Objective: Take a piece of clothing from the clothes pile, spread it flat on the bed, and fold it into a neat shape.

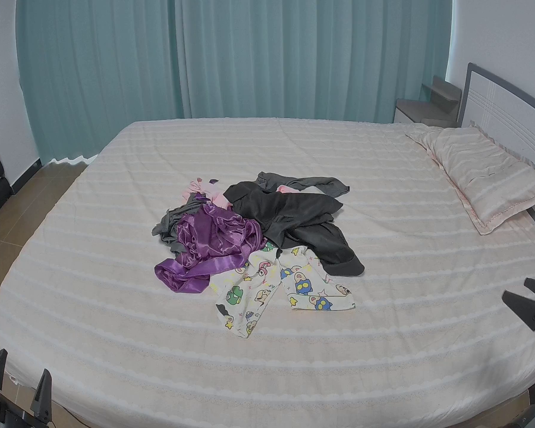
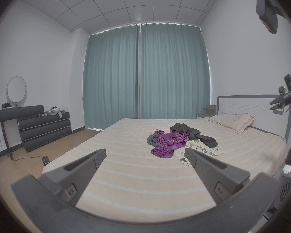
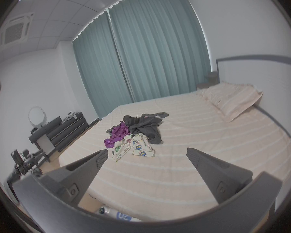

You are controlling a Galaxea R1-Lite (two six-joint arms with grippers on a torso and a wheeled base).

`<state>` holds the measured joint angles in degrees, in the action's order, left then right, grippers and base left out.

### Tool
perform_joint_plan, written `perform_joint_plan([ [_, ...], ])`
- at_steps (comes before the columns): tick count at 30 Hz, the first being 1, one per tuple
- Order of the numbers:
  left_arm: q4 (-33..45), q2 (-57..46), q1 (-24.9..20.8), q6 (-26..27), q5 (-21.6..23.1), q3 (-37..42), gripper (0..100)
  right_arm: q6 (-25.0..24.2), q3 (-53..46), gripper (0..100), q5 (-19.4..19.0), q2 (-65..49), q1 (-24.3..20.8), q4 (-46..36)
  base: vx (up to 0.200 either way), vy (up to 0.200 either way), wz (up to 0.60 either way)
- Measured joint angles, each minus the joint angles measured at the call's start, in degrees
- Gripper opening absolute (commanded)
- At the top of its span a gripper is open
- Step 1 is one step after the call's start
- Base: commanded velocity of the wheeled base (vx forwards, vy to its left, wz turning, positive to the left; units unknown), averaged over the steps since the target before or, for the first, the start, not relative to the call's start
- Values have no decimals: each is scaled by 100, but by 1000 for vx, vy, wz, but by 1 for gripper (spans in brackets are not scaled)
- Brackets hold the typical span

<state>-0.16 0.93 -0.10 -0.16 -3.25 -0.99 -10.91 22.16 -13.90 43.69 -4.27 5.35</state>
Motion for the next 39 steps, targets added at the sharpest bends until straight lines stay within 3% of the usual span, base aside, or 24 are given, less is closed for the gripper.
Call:
perform_joint_plan([
  [8,0,0,0,0,0,0,100,-828,372,100,-156,2138,-282,1184,0,0,0],
  [15,0,0,0,0,2,0,100,-1531,967,100,-2,4118,-577,2059,0,0,0],
  [23,0,0,0,0,2,-2,100,-2132,1981,100,430,6400,-1039,2787,0,0,0],
  [31,0,0,0,0,2,-2,100,-2598,3378,100,1169,8560,-1486,3279,0,0,0],
  [39,0,0,2,0,2,0,100,-2842,3988,100,1425,9520,-1668,3404,0,0,0],
])
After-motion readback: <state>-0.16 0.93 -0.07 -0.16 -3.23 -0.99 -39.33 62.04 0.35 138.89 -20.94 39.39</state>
